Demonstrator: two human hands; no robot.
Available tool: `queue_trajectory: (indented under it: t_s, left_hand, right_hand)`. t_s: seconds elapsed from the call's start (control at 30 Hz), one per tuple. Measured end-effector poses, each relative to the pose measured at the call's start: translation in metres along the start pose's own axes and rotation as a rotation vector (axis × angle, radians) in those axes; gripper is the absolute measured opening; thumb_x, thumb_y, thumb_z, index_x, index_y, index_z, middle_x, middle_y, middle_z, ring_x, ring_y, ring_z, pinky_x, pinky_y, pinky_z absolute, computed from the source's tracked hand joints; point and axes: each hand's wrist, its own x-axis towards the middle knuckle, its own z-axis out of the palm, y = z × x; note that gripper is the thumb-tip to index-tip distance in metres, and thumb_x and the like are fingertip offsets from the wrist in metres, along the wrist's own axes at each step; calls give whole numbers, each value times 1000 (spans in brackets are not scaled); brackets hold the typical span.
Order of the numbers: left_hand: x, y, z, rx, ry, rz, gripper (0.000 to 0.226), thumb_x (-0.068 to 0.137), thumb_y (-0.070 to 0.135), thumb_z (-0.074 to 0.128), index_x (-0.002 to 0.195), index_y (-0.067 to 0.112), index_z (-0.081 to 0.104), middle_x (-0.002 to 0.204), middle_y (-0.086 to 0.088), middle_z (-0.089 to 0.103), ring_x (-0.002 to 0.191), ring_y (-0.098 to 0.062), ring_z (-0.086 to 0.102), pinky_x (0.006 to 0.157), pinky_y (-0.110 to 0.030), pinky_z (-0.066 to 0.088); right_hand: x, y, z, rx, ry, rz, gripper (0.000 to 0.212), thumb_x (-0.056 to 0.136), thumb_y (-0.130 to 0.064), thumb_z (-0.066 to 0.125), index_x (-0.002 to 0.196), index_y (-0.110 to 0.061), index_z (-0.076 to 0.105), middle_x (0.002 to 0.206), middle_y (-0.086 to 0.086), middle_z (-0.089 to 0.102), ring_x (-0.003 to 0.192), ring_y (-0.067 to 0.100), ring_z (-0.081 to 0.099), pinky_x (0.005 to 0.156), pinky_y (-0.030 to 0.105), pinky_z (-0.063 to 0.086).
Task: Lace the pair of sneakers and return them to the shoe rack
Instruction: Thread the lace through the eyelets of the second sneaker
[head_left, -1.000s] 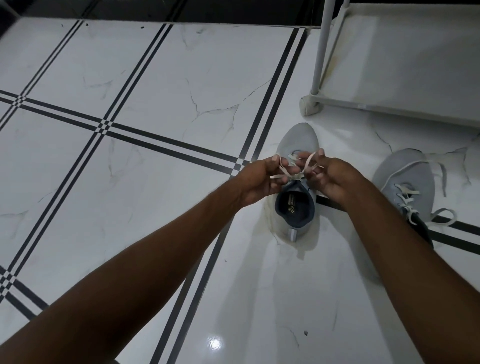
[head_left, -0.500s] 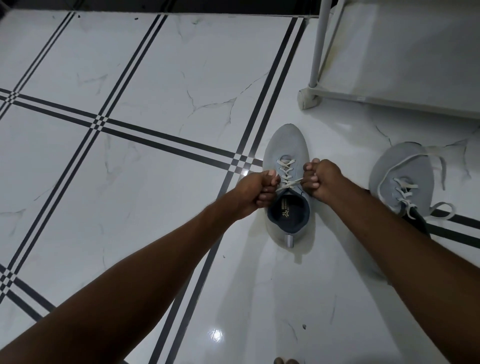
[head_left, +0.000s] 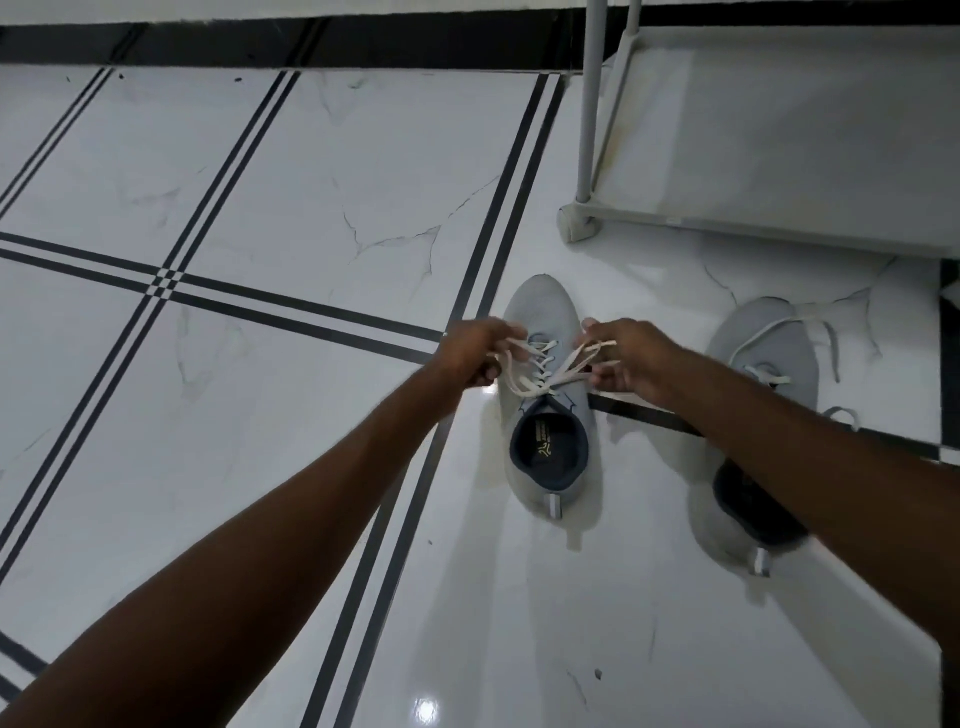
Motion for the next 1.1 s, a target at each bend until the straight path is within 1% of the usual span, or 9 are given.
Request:
queue_trajectory:
  t_s: [0.13,0.3,0.4,0.47,0.53,0.63,0.8,0.93,1.1]
  left_hand:
    - [3,37,37,208,67,281,19,93,23,59,101,10,71,84,-5,76,42,3,53,44,-13,40]
    - [-2,46,109,529,-235,427,16,86,19,62,95,21,75,85,4,77,78,-9,71,68,-25,56]
    - [-5,37,153,761,-348,582,20,88,20,66,106,21,76,101,4,76,93,-12,69,85,-22,50]
    - [-9,31,177,844,-364,678,28,87,20,67,114,21,74,115,1,74,103,-17,67,88,-23,47]
    - [-11,21,197,935,-381,776,33,83,21,70,117,20,73,120,-3,73,109,-24,64,91,-29,47]
    - [-12,6,207,1060,-376,821,31,84,21,70,115,19,71,107,-6,76,100,-31,67,85,-40,51]
    - [-12,1,197,1042,-377,711,21,84,14,74,105,15,70,93,-4,78,89,-26,71,73,-30,48]
    - [-6,6,179,1187,-379,680,9,78,9,69,82,16,71,83,-2,76,82,-27,69,71,-33,51]
    - [-9,11,164,1271,-351,688,9,85,11,64,90,14,71,91,-5,75,87,-28,65,64,-28,31]
  right_hand:
    - [-18,-44,-47,-475,-6,-72,29,95,-24,60,111,-1,65,103,18,72,51,20,50,47,30,56]
    - [-63,-67,-107,-863,2,-135,14,89,-12,66,99,-4,73,93,12,78,49,21,59,45,27,55]
    - [-90,-41,-153,-1123,153,-305,8,88,-14,68,88,-15,76,82,1,76,48,9,67,51,27,57]
    - [-106,-15,-176,-1257,231,-396,12,88,-15,67,89,-23,76,83,-10,73,53,-3,61,57,13,49]
    - [-117,13,-188,-1272,246,-415,14,87,-15,70,94,-25,77,86,-12,72,58,-8,56,58,5,40]
    - [-120,50,-193,-1178,239,-409,17,84,-12,74,99,-21,76,87,-7,73,69,1,62,64,17,47]
    - [-115,68,-193,-1028,352,-499,11,82,-8,72,84,-18,73,60,-16,65,58,-5,61,58,20,45]
    - [-110,70,-206,-1190,387,-495,22,78,2,67,67,-16,60,59,-9,59,63,17,62,58,30,44]
    - [-99,73,-217,-1294,388,-487,27,76,3,64,65,-19,54,57,-11,53,56,10,50,50,23,32]
